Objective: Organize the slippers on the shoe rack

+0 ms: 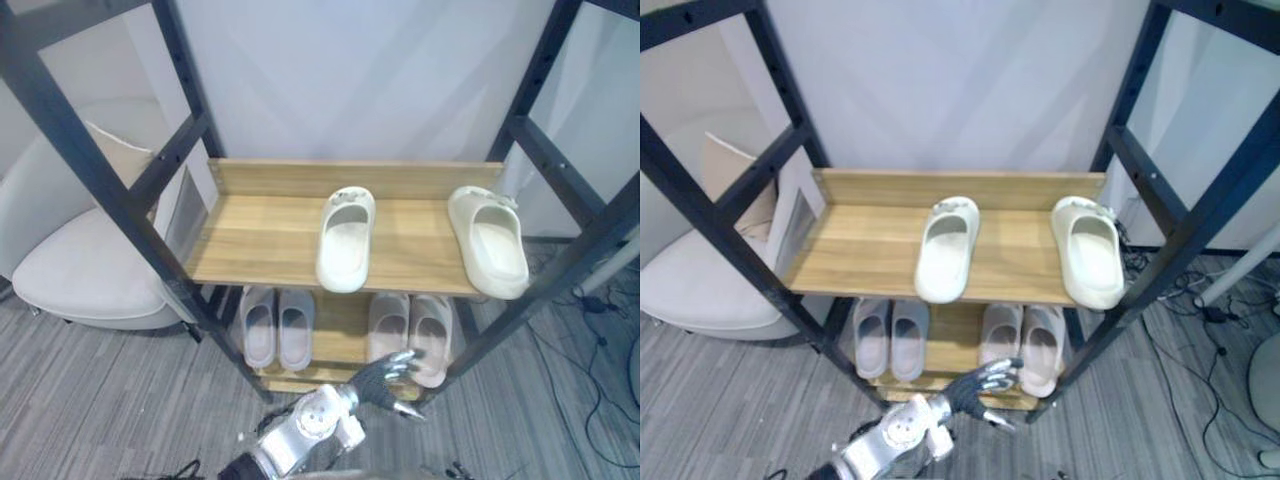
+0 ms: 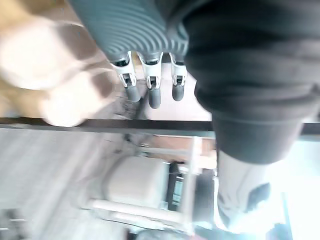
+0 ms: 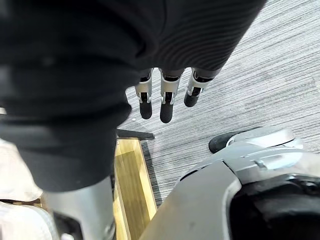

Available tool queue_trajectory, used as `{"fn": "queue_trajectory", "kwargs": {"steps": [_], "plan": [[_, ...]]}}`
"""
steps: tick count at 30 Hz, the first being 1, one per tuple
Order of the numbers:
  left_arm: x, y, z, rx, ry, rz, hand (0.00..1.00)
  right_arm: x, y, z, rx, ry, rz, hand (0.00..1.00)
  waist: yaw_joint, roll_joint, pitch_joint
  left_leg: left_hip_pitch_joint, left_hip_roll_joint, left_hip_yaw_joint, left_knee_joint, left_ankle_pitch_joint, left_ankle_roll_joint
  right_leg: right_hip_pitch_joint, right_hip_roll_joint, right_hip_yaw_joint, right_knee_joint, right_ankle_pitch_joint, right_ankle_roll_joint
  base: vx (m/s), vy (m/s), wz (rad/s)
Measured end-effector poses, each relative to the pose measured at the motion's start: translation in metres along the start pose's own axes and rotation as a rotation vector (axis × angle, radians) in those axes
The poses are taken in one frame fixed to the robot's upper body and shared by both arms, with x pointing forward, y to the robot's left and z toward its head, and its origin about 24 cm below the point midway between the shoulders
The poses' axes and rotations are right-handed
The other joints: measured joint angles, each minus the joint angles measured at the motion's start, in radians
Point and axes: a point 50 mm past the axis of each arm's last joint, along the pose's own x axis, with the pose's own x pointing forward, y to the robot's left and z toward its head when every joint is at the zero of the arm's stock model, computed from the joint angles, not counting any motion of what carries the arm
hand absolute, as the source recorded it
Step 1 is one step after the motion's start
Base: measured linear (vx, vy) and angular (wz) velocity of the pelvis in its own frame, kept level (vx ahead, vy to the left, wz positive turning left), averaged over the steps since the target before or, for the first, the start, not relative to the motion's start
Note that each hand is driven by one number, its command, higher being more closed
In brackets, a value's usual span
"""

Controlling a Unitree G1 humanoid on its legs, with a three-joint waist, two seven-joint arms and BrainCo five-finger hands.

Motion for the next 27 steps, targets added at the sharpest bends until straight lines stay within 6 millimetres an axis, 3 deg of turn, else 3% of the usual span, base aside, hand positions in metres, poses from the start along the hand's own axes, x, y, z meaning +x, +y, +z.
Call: {"fn": "queue_trajectory", "kwargs": {"steps": [7, 14, 18, 27], "plan": [[-0.005, 0.03, 0.08, 0.041, -0.35, 0.118, 0.0, -0.002, -0.005, -0.002, -0.008, 0.002, -0.006, 0.0, 0.01, 0.011, -0.009, 0.013, 0.0, 0.002, 0.0, 0.0, 0.001, 0.007, -0.002, 0.0, 0.001, 0.0, -0.001, -0.04, 0.001, -0.01], [-0.003, 0.073, 0.12, 0.179, -0.493, 0.353, 0.0, -0.004, -0.01, -0.007, -0.013, 0.014, -0.009, 0.0, 0.008, 0.014, -0.015, 0.012, -0.001, -0.015, 0.0, 0.001, 0.001, 0.015, -0.003, -0.021, 0.001, -0.002, -0.002, -0.01, -0.006, 0.06], [0.004, 0.101, 0.127, 0.286, -0.47, 0.488, 0.0, -0.003, -0.009, -0.005, -0.012, 0.01, -0.006, 0.0, 0.006, 0.013, -0.014, 0.011, -0.001, -0.016, 0.0, 0.001, 0.001, 0.016, -0.002, -0.022, -0.003, -0.002, -0.002, 0.0, -0.002, 0.01], [0.005, 0.161, 0.137, 0.435, -0.383, 0.77, 0.0, -0.003, -0.004, -0.005, 0.007, 0.006, 0.002, 0.0, -0.029, -0.005, 0.0, 0.01, 0.0, -0.008, 0.0, 0.001, 0.001, 0.014, -0.002, -0.018, -0.008, -0.002, -0.002, 0.0, 0.0, -0.01]]}}
